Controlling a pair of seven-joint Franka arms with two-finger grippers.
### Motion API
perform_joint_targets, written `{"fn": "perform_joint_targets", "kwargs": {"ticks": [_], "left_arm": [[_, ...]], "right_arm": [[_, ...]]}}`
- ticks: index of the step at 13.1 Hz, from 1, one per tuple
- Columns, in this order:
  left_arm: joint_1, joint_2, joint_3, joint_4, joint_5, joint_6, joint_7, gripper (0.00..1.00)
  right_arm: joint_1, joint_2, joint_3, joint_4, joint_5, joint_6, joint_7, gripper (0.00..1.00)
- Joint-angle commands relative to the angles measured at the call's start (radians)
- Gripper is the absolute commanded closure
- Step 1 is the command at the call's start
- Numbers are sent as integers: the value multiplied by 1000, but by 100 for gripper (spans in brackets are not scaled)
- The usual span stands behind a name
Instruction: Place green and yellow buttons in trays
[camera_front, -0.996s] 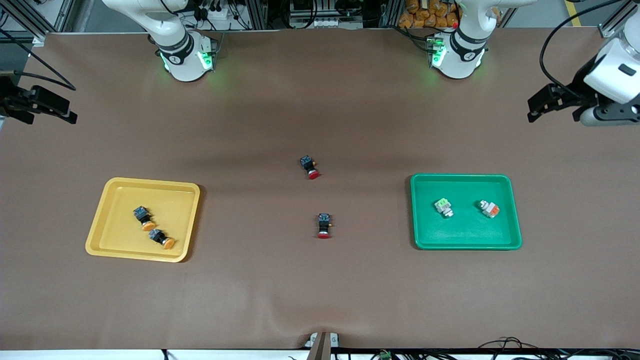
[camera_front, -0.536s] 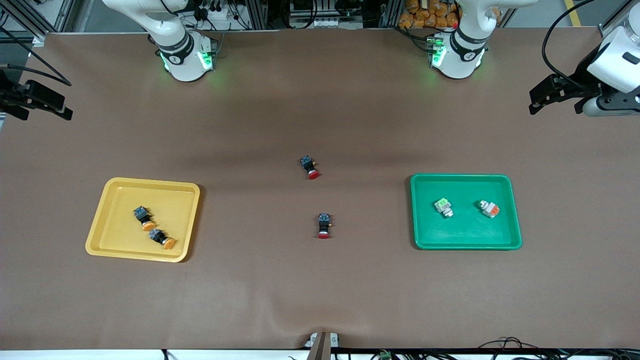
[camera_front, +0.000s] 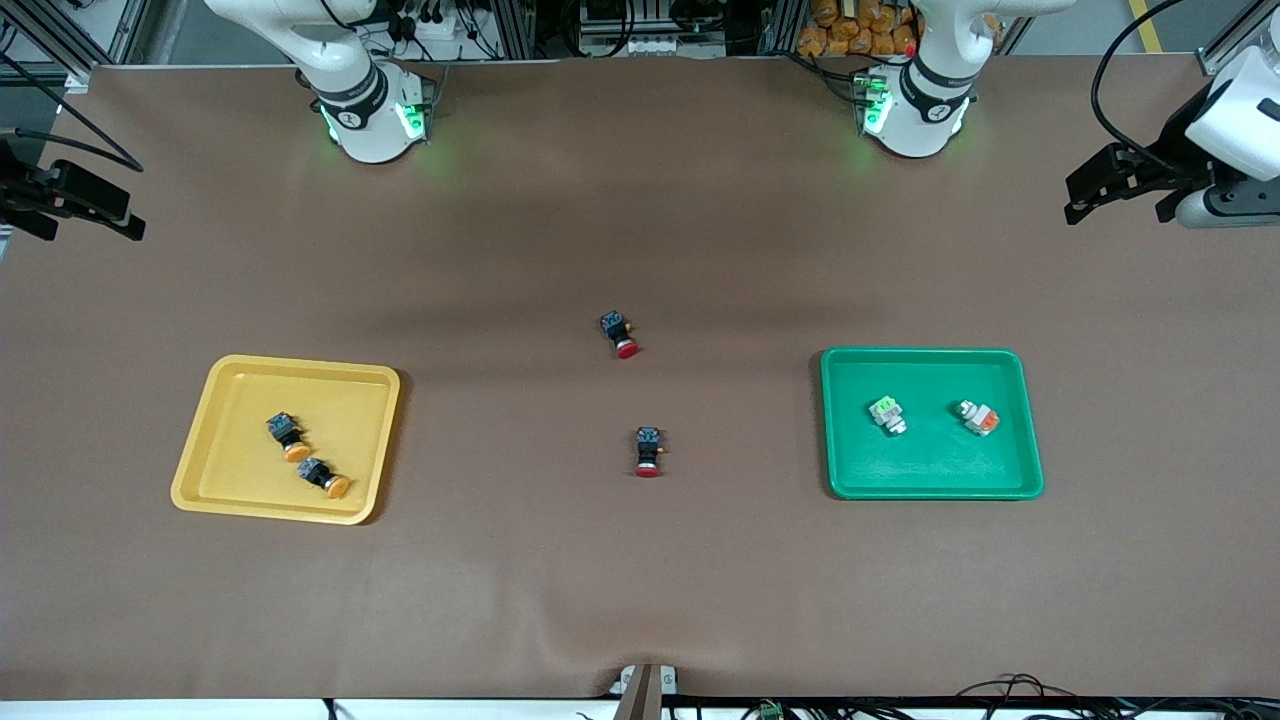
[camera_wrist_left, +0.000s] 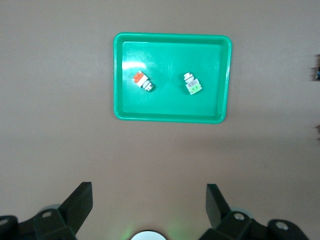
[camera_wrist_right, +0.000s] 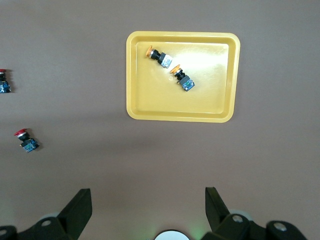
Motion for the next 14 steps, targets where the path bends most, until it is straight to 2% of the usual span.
{"fn": "perform_joint_targets", "kwargs": {"ticks": [1,14], "left_arm": [[-5,18,7,31,0,-28,-4,0],[9,44,8,62,3,-71,-9,0]], "right_arm": [[-23,-20,21,-20,-13,-1,-1,0],[-31,-18,22,-23,-13,-26,-2,0]]}}
